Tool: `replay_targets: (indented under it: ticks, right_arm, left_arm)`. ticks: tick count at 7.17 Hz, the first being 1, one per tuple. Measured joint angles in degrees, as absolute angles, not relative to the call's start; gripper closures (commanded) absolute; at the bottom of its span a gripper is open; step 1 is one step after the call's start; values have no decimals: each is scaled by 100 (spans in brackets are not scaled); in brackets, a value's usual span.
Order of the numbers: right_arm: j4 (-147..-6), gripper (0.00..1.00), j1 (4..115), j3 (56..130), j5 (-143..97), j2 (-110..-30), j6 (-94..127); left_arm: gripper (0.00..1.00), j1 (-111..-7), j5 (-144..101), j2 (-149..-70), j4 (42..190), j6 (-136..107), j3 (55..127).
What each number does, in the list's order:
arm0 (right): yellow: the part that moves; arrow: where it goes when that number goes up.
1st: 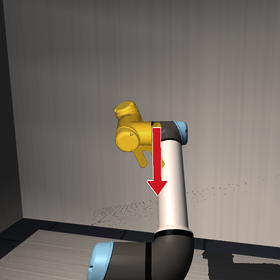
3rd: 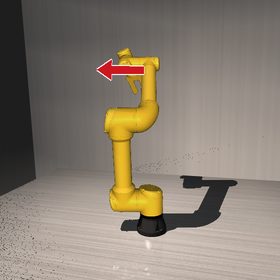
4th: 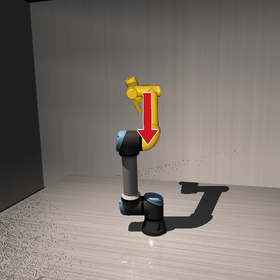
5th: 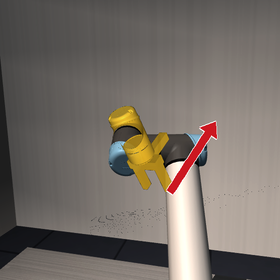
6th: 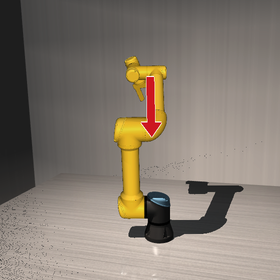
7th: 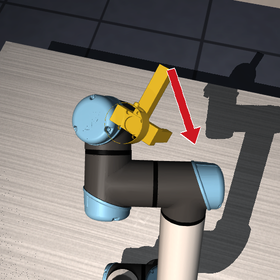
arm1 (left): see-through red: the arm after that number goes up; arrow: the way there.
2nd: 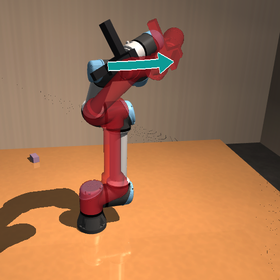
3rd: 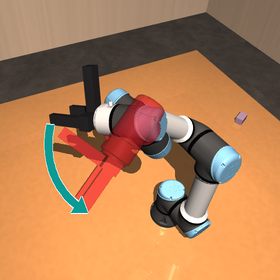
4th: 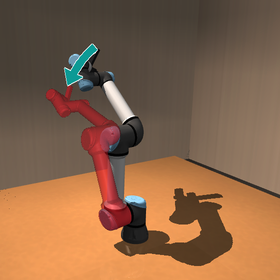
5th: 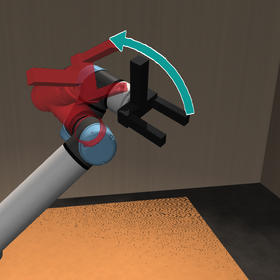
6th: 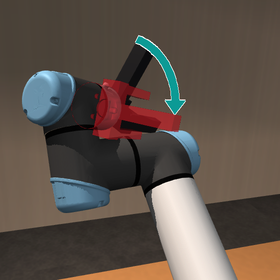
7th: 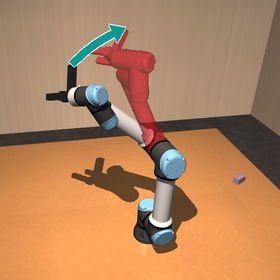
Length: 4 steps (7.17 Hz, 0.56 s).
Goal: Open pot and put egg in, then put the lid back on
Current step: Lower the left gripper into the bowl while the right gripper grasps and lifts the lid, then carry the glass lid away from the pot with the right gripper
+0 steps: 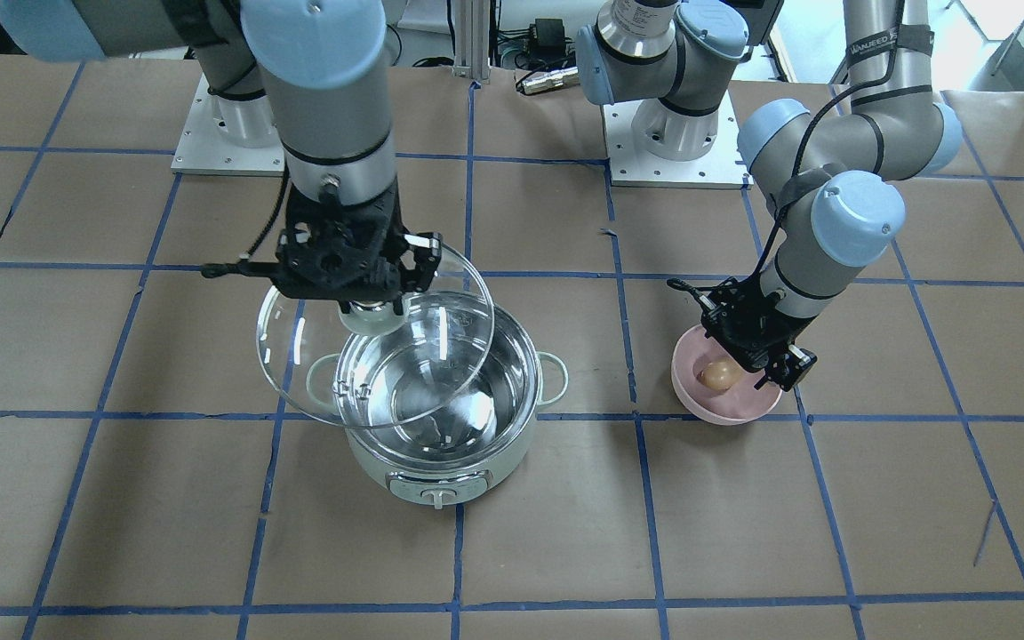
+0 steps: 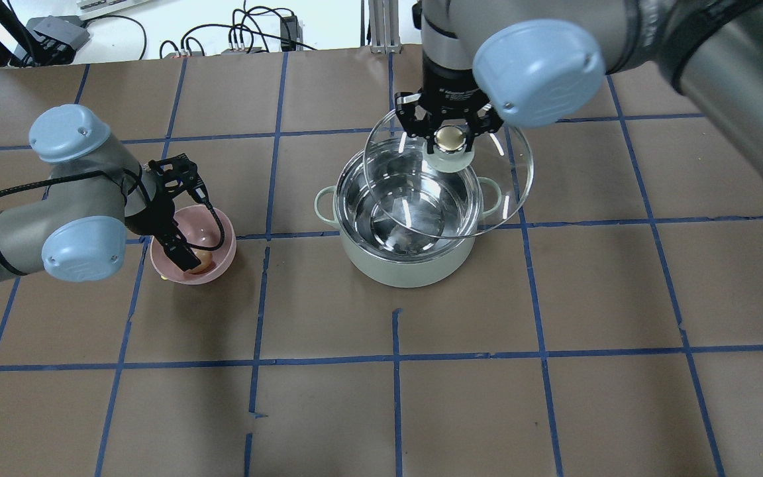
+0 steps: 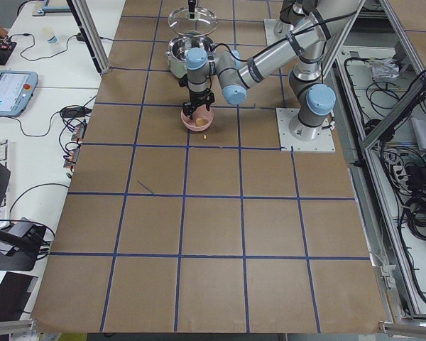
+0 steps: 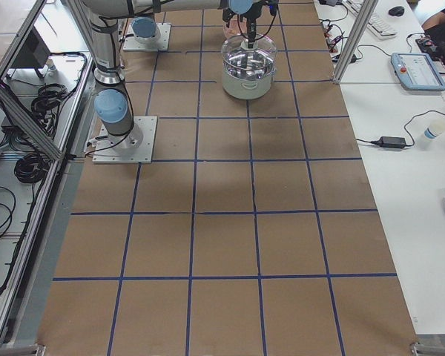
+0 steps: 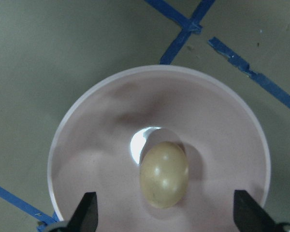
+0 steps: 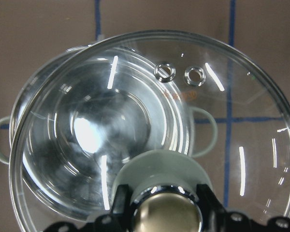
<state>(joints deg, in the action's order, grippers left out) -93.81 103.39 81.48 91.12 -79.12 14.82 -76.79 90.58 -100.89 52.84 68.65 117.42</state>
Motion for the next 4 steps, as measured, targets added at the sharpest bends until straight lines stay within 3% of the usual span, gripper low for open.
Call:
replay_targets:
  ticks: [4]
  right_arm:
    - [-8211,98,8882,8428,9052,-8860,-318]
  left_arm:
    - [2,-7690,8973,-10369,4968,7119,11796]
